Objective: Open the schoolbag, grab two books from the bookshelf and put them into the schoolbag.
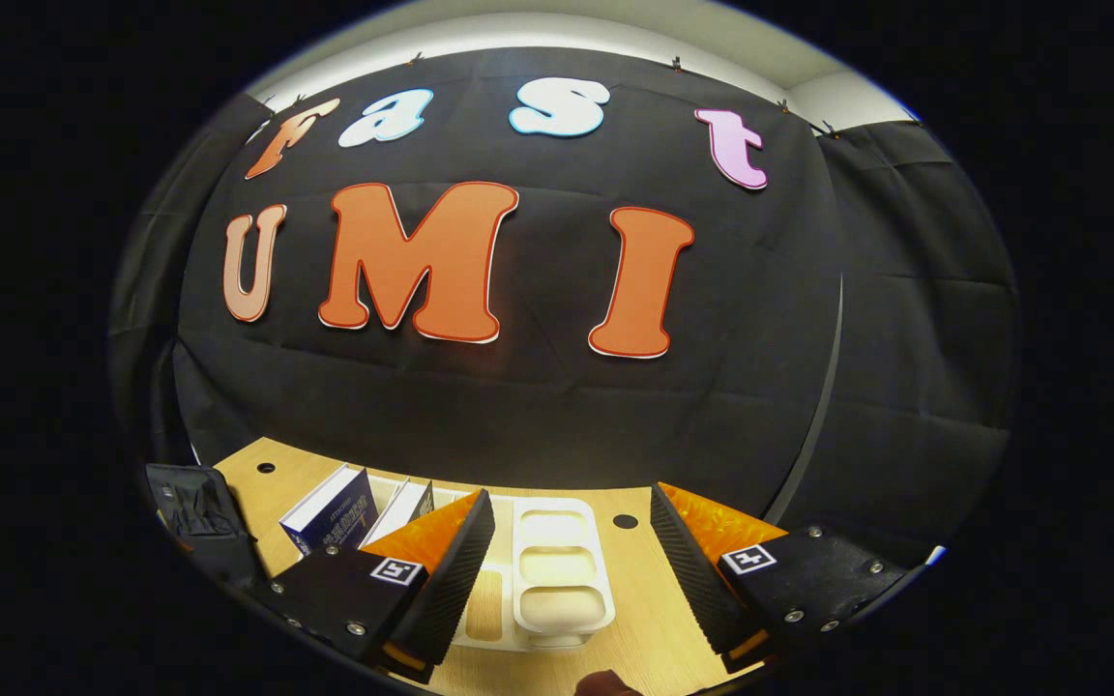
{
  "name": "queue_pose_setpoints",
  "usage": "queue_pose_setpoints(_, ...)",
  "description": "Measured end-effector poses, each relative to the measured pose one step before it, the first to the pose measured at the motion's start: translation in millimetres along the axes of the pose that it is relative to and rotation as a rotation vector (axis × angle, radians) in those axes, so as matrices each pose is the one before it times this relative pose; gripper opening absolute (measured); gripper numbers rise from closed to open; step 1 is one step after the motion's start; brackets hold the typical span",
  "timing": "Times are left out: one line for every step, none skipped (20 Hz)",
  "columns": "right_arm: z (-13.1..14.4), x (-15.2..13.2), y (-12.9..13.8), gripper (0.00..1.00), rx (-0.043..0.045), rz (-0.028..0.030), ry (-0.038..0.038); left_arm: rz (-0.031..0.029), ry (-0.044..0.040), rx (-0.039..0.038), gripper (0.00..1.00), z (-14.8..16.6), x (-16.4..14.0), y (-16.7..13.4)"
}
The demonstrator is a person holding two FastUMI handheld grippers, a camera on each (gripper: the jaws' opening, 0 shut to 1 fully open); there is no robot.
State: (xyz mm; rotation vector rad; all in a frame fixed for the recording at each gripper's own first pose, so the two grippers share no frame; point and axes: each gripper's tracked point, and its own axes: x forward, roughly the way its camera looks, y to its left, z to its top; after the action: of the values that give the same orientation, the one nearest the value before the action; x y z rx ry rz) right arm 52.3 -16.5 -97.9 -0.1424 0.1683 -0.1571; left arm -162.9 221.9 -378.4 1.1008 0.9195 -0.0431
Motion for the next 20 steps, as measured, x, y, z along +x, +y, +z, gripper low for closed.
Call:
queue_pose_setpoints(-0.83, -0.57, -1.30, 0.96, 0.00168, -0.00197, 0.00018, 0.00498, 0.01021, -0.00050, 0.97, -2.23, 0.68, 0.00)
queue_pose_setpoints(0.62, 0.06, -0.10, 0.96, 0.00235, -0.00258, 0.00099, 0.01066, 0.01566, -0.00569, 0.98, -4.35, 2.60, 2.91)
queue_pose_setpoints(-0.63, 0.62, -1.90, 0.96, 0.00281, -0.00297, -0.00040, 0.01029, 0.01035, -0.00797, 0.97, -2.41, 3.00, 3.13)
queue_pose_setpoints(-0.16, 0.28, -0.33, 0.96, 0.00292, -0.00112, 0.00227, 0.00649, 0.01176, -0.00499, 0.97, -1.07, 3.16, 2.77)
queue_pose_setpoints(-0.85, -0.41, -0.34, 0.96, 0.00212, -0.00156, 0.00145, 0.00455, 0.00572, -0.00666, 0.97, 0.07, 2.52, 2.46)
queue_pose_setpoints(-0.40, 0.10, -1.10, 0.96, 0.00171, -0.00131, -0.00008, 0.00369, 0.00421, -0.00620, 0.97, 1.12, 3.28, 1.14)
queue_pose_setpoints(1.26, 0.34, -0.05, 0.96, 0.00116, -0.00246, -0.00107, 0.00439, -0.00310, -0.00288, 0.97, 2.51, 2.95, 0.38)
queue_pose_setpoints(0.07, -0.79, -1.15, 0.96, 0.00218, -0.00237, -0.00038, 0.00817, -0.00140, 0.00589, 0.97, 0.39, 3.33, 0.79)
queue_pose_setpoints(0.78, 0.09, -0.10, 0.96, 0.00214, 0.00028, -0.00037, 0.01592, -0.00142, 0.01372, 0.97, 1.16, 4.32, 2.39)
queue_pose_setpoints(0.00, -0.58, -0.65, 0.96, 0.00095, -0.00219, -0.00122, 0.00519, 0.01596, 0.00818, 0.97, -3.45, 7.22, -0.45)
queue_pose_setpoints(0.75, -0.03, 0.12, 0.96, 0.00017, -0.00162, -0.00022, -0.00436, 0.01347, -0.00570, 0.96, -3.64, 6.93, -3.69)
queue_pose_setpoints(-0.17, -0.26, -0.95, 0.96, -0.00001, -0.00222, 0.00063, 0.00086, 0.01423, 0.00149, 0.97, -2.23, 3.94, -2.70)
queue_pose_setpoints(0.76, -0.44, -0.31, 0.96, -0.00037, -0.00209, 0.00028, 0.01923, 0.00368, 0.00706, 0.97, -0.70, 2.87, 3.34)
queue_pose_setpoints(1.25, -0.64, -2.09, 0.96, -0.00088, -0.00541, -0.00418, 0.01195, -0.00916, 0.00701, 0.96, 2.88, 2.99, 3.61)
queue_pose_setpoints(1.26, -0.46, -1.77, 0.96, -0.00119, -0.00529, -0.00380, 0.01434, -0.00696, 0.01023, 0.96, 3.09, 3.74, 4.68)
queue_pose_setpoints(-1.37, -0.46, -1.46, 0.96, -0.00130, -0.00401, 0.00122, 0.00764, -0.01358, 0.00872, 0.95, 2.84, 4.33, 6.28)
queue_pose_setpoints(-0.72, -0.08, -1.28, 0.96, 0.00051, -0.00244, 0.00394, 0.00713, -0.00010, 0.00706, 0.95, -0.29, 4.75, 7.59)
queue_pose_setpoints(-0.13, -0.72, -1.21, 0.96, 0.00282, -0.00389, 0.00107, 0.00447, -0.00461, -0.00090, 0.95, -0.15, 6.43, 6.90)
queue_pose_setpoints(1.34, -0.37, -1.37, 0.96, 0.00318, -0.00717, -0.00236, 0.00724, 0.00158, 0.00010, 0.95, 0.88, 5.00, 7.71)
queue_pose_setpoints(1.26, -0.02, -0.06, 0.96, 0.00256, -0.00331, -0.00301, 0.00118, 0.00245, 0.00277, 0.95, -2.68, 4.39, 9.80)
